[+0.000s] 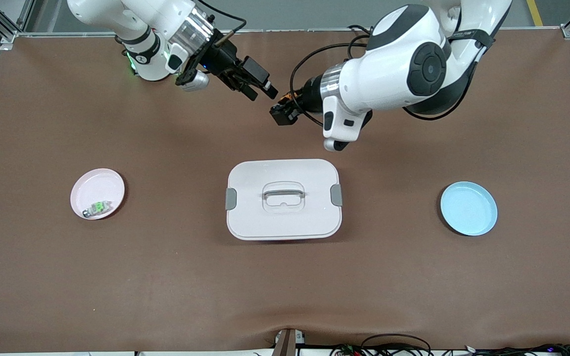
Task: Transfer orange switch to right arm and place
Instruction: 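Grasp the orange switch with the right gripper from the left gripper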
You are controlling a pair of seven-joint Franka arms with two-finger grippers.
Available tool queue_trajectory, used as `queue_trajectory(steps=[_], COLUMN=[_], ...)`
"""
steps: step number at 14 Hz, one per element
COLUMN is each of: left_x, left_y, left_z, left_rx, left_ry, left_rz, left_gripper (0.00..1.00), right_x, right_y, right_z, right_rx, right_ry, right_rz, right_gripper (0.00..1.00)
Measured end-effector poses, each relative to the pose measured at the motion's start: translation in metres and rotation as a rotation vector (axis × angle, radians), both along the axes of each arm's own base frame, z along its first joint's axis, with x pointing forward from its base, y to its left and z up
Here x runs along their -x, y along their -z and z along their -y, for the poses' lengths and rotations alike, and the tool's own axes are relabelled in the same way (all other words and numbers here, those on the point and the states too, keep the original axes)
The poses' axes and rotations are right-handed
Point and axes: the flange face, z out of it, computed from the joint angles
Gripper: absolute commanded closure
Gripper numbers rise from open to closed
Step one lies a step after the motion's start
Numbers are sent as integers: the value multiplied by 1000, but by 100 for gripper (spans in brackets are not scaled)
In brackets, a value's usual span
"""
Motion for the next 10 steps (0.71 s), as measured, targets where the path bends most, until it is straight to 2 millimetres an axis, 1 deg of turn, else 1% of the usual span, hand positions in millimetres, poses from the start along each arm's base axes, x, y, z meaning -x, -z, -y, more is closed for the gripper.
queue_trajectory(steps=[2, 4, 7, 10], left_x=[0, 0, 2, 5], left_y=[1, 2, 0, -3], left_z=[1, 2, 4, 8], left_rx=[-3, -5, -3, 1], left_ry=[-6, -8, -5, 0], left_rz=[-6, -10, -8, -5], left_gripper=[100, 100, 100, 100], right_x=[0, -1, -4, -7], right_y=[8, 11, 9, 1], right_z=[-9, -13, -19, -30], right_rx=[-16, -27, -44, -68], right_ry=[33, 56, 80, 91], right_rz=[12, -3, -26, -37], right_gripper=[0, 0, 0, 0])
